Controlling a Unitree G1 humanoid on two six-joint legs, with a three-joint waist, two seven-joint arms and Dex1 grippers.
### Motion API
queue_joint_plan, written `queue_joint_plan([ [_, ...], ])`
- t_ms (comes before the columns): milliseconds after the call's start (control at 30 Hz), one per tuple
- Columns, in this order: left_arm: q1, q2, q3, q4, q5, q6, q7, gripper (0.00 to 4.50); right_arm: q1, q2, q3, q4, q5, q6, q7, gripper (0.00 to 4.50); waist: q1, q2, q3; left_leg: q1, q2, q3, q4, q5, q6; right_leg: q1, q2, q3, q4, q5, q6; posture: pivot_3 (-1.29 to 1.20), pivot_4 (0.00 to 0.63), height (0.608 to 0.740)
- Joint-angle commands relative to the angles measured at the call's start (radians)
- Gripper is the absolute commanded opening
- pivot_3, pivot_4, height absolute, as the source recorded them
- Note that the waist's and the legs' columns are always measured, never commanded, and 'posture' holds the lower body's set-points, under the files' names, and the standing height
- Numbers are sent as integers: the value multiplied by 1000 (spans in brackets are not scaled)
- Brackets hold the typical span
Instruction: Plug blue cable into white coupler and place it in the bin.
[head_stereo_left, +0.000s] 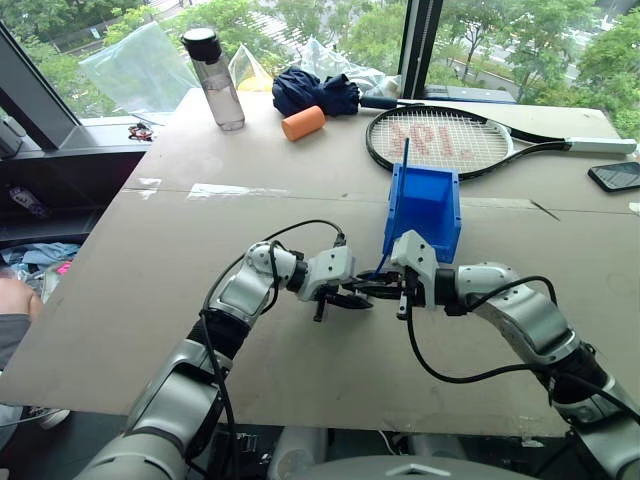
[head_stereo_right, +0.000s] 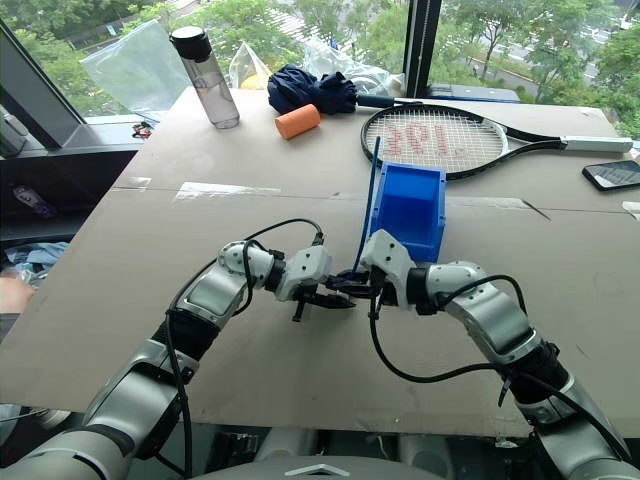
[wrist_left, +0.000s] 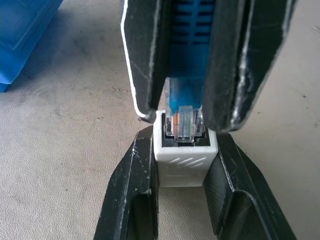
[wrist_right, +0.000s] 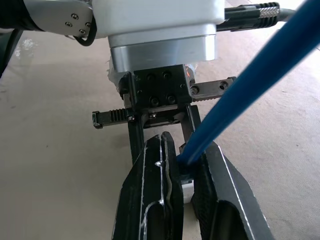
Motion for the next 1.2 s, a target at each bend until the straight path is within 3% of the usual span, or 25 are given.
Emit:
queue_joint_plan([
  [33, -13, -9, -6, -10, -2, -3, -15, 595, 4, -33, 66, 71, -94, 10, 38, 0, 0, 0, 0, 0, 0, 0, 0, 0, 0, 0, 0, 0, 0, 0, 0, 0, 150, 740],
  [300, -2, -22, -7, -14, 2, -7, -1, 595, -46, -12, 154, 155, -180, 38, 104, 0, 0, 1, -3, 2, 0, 0, 0, 0, 0, 2, 0, 0, 0, 0, 0, 0, 150, 740],
  [500, 4, -29, 19, -35, -40, 21, -13, 595, -15, 15, 91, 200, -157, -13, 109, 0, -1, 3, -9, 4, 0, -1, 0, 0, 0, 5, 0, -1, 0, 0, 0, 0, 150, 740],
  [567, 15, -27, 50, -89, -95, 78, -26, 1622, 0, 47, 6, 153, -87, 3, 87, 0, -1, 3, -9, 4, 0, -2, 0, 0, 0, 6, 0, -2, 0, 0, 0, 0, 150, 740],
  [600, 20, -26, 75, -117, -108, 117, 8, 1728, 10, 61, -53, 106, -42, 25, 70, 0, -1, 3, -9, 4, 0, -2, 0, 0, 0, 5, 0, -2, 0, 0, 0, 0, 150, 740],
  [767, 125, 32, 208, -365, -218, 350, 135, 3914, 16, 80, -341, -124, 185, 232, -63, 0, -16, 8, -4, 1, 0, -9, 0, 0, 0, 4, 0, -2, 0, 0, 0, 0, 150, 740],
  [933, 239, 62, 349, -595, -342, 489, 265, 3914, -100, 74, -549, -120, 348, 468, -210, 0, -20, 10, -2, 2, 1, -11, -2, 0, 0, 3, 0, -3, 0, 0, 0, 0, 150, 740],
  [1100, 261, 66, 399, -694, -385, 545, 363, 3914, -324, 59, -525, 193, 254, 543, -301, 0, -17, 11, -2, 2, 0, -10, -2, 0, 0, 3, 0, -3, 0, 0, -1, 0, 150, 740],
  [1200, 243, 57, 398, -710, -403, 557, 399, 3977, -427, 65, -489, 392, 195, 485, -273, 1092, -17, 11, -1, 2, -1, -8, -2, 0, 0, 3, -1, -2, -1, 0, -1, 0, 150, 740],
])
